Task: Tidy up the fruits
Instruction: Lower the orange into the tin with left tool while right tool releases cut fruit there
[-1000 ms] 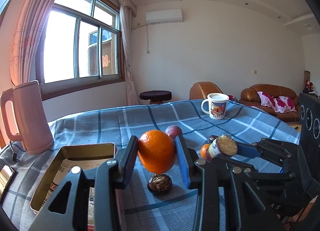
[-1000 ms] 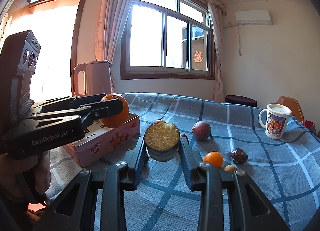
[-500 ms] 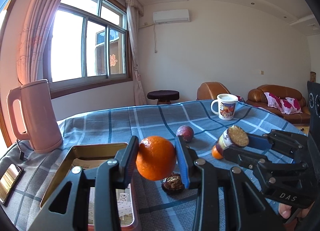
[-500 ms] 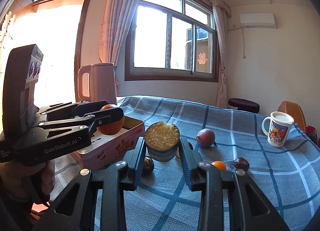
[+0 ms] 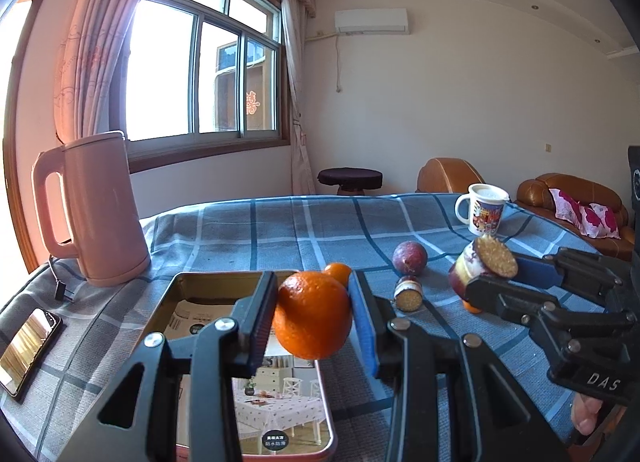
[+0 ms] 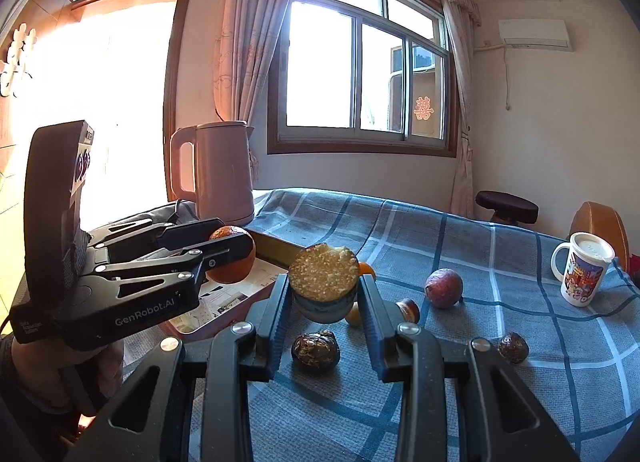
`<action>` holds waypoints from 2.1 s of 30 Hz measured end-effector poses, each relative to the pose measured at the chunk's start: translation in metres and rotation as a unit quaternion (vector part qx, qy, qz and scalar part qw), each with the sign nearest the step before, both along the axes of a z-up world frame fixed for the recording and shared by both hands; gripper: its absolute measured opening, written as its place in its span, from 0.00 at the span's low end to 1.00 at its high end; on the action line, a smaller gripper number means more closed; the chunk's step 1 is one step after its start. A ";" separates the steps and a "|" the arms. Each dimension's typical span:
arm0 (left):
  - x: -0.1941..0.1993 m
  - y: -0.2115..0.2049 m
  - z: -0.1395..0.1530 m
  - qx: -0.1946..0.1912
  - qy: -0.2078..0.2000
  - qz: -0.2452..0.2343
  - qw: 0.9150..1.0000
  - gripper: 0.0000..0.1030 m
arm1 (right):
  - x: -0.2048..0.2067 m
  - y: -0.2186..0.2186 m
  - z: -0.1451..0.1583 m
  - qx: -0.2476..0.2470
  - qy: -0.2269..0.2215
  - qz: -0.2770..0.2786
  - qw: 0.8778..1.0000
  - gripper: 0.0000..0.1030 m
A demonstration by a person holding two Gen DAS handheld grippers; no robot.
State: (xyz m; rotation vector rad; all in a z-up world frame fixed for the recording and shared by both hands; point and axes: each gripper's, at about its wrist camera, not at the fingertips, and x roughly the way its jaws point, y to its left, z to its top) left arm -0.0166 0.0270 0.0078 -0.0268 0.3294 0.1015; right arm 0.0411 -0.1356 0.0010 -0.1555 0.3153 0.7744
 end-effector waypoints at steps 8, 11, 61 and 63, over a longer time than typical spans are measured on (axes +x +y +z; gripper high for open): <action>0.003 0.019 -0.004 -0.008 0.010 0.018 1.000 0.37 | 0.007 0.020 0.005 -0.009 0.008 0.017 1.000 0.35; 0.004 0.026 -0.005 -0.011 0.014 0.024 1.000 0.37 | 0.009 0.029 0.007 -0.012 0.012 0.025 1.000 0.35; 0.006 0.113 -0.020 -0.059 0.034 0.135 0.988 0.93 | 0.022 0.142 -0.032 -0.096 0.064 0.101 0.988 0.61; 0.007 0.116 -0.020 -0.061 0.032 0.139 0.988 0.95 | 0.020 0.139 -0.030 -0.087 0.058 0.098 0.990 0.77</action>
